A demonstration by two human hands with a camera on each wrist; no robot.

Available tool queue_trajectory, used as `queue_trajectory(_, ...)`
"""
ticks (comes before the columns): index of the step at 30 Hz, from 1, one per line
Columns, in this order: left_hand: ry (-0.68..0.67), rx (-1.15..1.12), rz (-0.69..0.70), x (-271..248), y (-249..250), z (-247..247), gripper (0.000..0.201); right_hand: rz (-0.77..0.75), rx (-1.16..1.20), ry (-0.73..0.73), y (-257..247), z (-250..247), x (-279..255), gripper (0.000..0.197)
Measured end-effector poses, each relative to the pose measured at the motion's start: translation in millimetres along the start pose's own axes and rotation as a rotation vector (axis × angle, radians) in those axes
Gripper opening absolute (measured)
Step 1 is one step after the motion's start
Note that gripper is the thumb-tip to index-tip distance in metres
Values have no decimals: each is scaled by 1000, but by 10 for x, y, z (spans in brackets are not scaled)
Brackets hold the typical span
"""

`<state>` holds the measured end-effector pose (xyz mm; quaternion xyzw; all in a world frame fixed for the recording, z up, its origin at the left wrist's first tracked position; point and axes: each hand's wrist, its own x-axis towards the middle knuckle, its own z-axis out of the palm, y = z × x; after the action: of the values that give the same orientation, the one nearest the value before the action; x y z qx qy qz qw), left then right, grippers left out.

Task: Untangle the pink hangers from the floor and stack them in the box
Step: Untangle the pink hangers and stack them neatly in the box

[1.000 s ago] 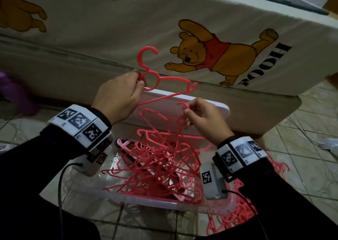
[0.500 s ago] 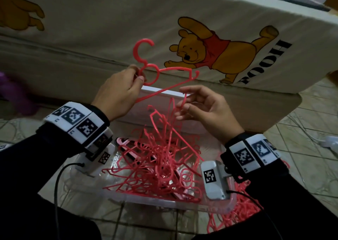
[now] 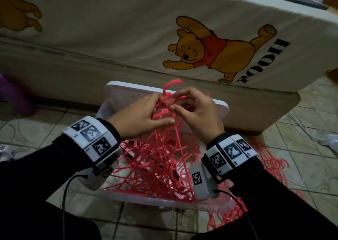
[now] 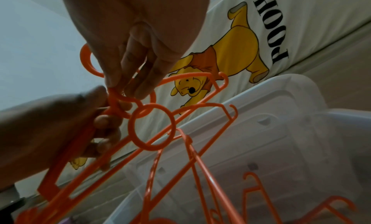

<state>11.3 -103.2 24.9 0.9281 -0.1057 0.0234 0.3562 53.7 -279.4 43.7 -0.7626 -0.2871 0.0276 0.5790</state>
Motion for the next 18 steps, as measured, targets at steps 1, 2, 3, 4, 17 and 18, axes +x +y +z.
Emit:
queue_trajectory(1,-8,21,16,-8,6,45,60,-7,21,5,-5,11,0,23)
queue_trajectory(2,4,50,29,-15,5,78,53,-10,37,12,-5,20,1,23)
queue_trajectory(3,30,78,36,-20,6,101,41,-6,45,20,-1,22,2,24)
queue_trajectory(4,62,97,39,-22,4,113,29,2,50,29,6,20,7,25)
queue_trajectory(17,5,21,-40,-23,33,159,29,-32,55,97,37,-13,-23,27)
queue_trajectory(18,0,1,-51,-20,37,145,28,-48,43,110,47,-22,-21,28)
